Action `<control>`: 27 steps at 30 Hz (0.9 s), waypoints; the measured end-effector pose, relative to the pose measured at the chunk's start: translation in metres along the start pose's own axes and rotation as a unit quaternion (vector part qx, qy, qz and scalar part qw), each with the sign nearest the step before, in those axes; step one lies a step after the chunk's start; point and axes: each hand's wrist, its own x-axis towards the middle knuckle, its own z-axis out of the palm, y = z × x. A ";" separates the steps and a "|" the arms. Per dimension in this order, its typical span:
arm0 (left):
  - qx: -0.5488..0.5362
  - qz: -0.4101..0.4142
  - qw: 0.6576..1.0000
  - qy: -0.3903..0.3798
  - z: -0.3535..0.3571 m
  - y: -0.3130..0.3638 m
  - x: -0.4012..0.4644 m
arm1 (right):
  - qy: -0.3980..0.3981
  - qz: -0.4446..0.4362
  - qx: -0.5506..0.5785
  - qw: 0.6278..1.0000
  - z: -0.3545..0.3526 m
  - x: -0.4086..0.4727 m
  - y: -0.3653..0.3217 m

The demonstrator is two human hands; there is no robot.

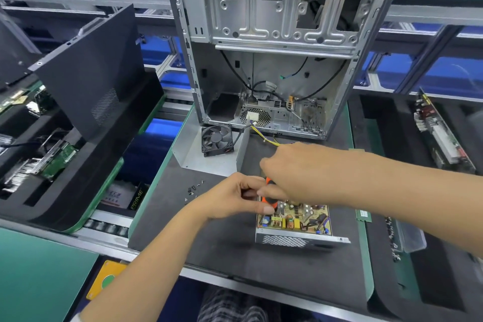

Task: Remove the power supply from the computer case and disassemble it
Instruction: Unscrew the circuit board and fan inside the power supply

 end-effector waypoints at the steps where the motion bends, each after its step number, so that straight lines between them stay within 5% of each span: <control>1: -0.013 0.000 1.000 -0.012 -0.002 0.002 -0.001 | -0.007 -0.004 -0.002 1.000 -0.001 0.000 -0.001; 12: -0.022 -0.013 1.000 0.004 -0.013 0.002 -0.002 | -0.034 -0.045 -0.080 0.995 -0.006 0.013 -0.016; 19: -0.007 0.067 0.998 0.019 0.002 0.010 0.002 | -0.040 -0.073 -0.072 0.994 -0.003 0.009 -0.005; 27: -0.026 -0.023 0.999 -0.013 -0.011 0.013 -0.006 | 0.010 -0.132 -0.058 0.990 0.002 0.006 0.001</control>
